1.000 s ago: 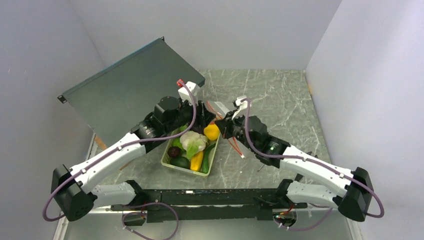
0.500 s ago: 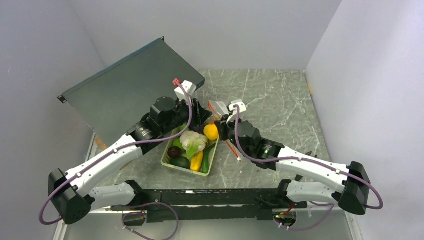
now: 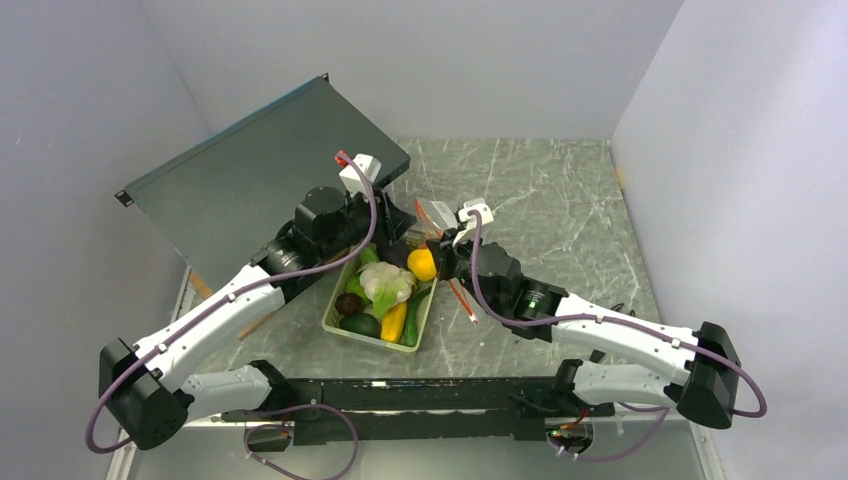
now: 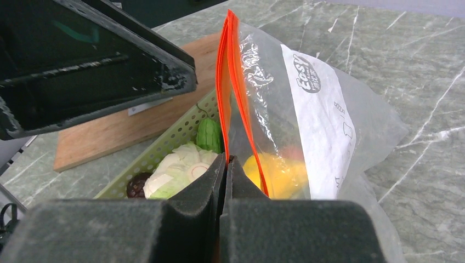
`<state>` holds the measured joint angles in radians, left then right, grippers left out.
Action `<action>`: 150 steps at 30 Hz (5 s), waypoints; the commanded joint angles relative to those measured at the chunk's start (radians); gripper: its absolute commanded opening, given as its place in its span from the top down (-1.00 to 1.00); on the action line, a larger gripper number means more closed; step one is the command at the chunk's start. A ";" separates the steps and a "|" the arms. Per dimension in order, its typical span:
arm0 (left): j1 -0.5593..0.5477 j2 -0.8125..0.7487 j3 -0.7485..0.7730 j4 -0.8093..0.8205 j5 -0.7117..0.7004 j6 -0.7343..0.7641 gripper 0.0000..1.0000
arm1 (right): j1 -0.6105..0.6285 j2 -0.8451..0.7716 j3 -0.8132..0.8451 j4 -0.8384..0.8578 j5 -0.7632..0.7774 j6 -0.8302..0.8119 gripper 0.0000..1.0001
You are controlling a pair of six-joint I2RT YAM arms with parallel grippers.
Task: Place the food in the zip-top bag and seal the zipper
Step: Open the zipper of the food storage bag.
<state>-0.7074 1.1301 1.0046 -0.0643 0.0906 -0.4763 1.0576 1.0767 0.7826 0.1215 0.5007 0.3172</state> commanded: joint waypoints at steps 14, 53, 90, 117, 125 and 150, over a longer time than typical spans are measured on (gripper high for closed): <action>0.018 0.056 0.030 0.046 0.082 -0.035 0.28 | 0.029 0.023 0.043 0.066 0.026 -0.015 1.00; 0.019 0.065 0.002 0.107 0.179 0.012 1.00 | 0.045 0.016 0.114 -0.178 0.024 0.051 0.45; 0.020 0.063 0.018 0.098 0.189 -0.024 1.00 | 0.080 0.142 0.399 -0.610 0.185 0.296 0.57; 0.017 0.059 0.028 0.089 0.195 -0.020 1.00 | 0.081 0.206 0.325 -0.437 0.261 0.205 1.00; 0.012 0.096 0.084 -0.027 0.151 0.001 0.71 | 0.078 0.096 0.317 -0.412 0.214 0.191 1.00; -0.013 0.106 0.076 0.004 0.218 0.016 1.00 | 0.065 0.353 0.675 -1.073 0.342 0.512 0.41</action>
<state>-0.7166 1.2427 1.0550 -0.0952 0.2890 -0.4480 1.1255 1.3926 1.4216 -0.7307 0.7609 0.7006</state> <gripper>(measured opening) 0.013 0.242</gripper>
